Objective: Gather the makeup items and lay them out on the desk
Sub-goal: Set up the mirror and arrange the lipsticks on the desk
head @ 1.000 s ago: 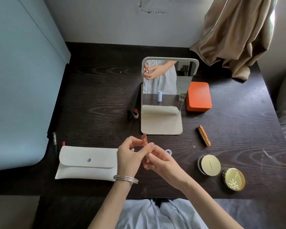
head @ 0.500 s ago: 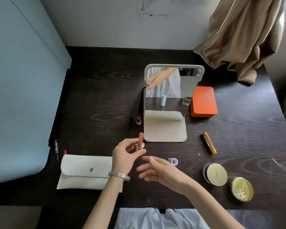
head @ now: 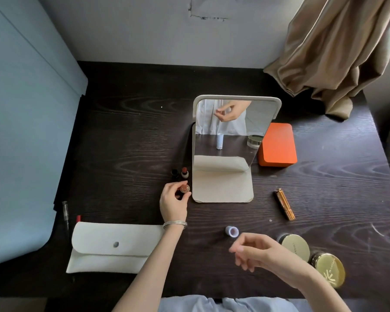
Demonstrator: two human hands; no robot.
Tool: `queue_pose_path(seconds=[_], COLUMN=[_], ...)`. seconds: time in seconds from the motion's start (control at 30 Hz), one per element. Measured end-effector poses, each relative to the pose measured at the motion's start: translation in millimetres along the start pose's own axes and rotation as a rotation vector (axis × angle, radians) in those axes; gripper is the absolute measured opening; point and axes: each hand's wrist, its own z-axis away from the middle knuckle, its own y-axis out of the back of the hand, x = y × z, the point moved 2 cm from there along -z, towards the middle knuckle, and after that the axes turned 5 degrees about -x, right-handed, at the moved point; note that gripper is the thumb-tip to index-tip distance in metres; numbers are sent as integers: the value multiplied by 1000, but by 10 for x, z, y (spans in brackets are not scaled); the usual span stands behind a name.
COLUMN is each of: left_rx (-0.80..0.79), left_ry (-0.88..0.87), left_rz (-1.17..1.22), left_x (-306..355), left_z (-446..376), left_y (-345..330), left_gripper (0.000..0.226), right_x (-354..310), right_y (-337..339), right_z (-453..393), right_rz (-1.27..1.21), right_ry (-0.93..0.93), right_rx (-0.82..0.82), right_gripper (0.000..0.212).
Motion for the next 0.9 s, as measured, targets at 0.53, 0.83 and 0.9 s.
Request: queue_pose_path(seconds=[0.53, 0.83, 0.9], left_rx=[19, -578, -541], left_ry=[-16, -218, -214], left_rz=[-2, -25, -28], left_x=[82, 355, 357], left_z=[303, 903, 911], left_y=[225, 396, 386], left_gripper=[30, 39, 33], right_x=[259, 18, -15], right_y=[131, -317, -437], right_z=[-462, -387, -399], right_rz=[893, 640, 561], right_ry=[66, 511, 530], right_rx=[502, 559, 563], right_gripper=[45, 25, 27])
